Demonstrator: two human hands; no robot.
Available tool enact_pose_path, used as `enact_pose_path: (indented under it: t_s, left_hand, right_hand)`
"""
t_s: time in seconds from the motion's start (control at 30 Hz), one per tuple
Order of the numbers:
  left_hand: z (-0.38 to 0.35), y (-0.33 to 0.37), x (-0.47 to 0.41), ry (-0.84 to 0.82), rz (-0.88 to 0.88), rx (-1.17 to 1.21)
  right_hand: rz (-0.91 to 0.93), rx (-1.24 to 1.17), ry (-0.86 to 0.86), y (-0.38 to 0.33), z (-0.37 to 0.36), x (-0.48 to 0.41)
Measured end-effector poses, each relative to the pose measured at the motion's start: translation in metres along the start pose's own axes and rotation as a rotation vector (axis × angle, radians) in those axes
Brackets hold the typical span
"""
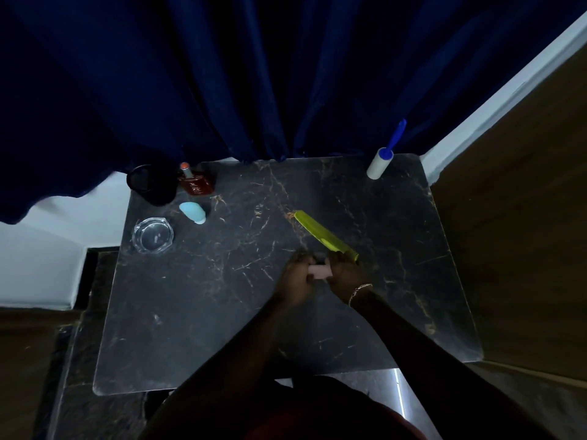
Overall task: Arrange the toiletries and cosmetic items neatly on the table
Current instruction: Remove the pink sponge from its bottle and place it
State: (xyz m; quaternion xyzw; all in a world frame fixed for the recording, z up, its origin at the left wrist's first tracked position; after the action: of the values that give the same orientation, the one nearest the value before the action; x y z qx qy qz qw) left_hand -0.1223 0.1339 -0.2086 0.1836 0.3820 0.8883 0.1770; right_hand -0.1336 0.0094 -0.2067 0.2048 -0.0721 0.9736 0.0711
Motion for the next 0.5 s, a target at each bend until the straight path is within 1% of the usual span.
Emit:
enact_pose_path:
  t_s: [0.07,0.17,0.27,0.37,0.43,0.5]
  left_hand:
    - [0.018,-0.01,0.008,0.076,0.046,0.118]
    - [0.047,-0.025,0.023,0.168,0.143,0.303]
    - [0.074,-0.045,0.039,0.257,0.16,0.449]
    - [0.091,-0.064,0.056,0.256,0.153,0.515]
    - [0.106,-0.074,0.067,0.269,0.129,0.531]
    - [0.125,-0.084,0.076,0.307,0.118,0.55]
  right_hand:
    - [0.003,-0.145,-0.018,-0.006,0.004,0.003]
    - [0.021,-0.378,0.017,-0.022,0.016,0.01]
    - [0.046,-0.563,0.022,-0.053,0.024,0.009]
    - [-0.003,-0.742,-0.009,-0.082,0.03,0.005]
    - [-0.017,-0.846,-0.063,-0.106,0.028,0.001]
    - [-0.003,-0.865,-0.093,-0.133,0.027,-0.006]
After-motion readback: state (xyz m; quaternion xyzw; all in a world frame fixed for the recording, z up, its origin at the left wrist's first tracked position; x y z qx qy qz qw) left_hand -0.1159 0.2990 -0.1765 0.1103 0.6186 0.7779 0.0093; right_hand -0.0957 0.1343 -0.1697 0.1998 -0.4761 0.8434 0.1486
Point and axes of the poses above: each hand's wrist, its own x-axis away from the middle knuckle, its own z-axis out of the back of the hand, y = z × x, the point moved 9 cm from there along -x, towards the middle knuckle, and after that the axes turned 9 degrees about -z, right-handed, at the moved point
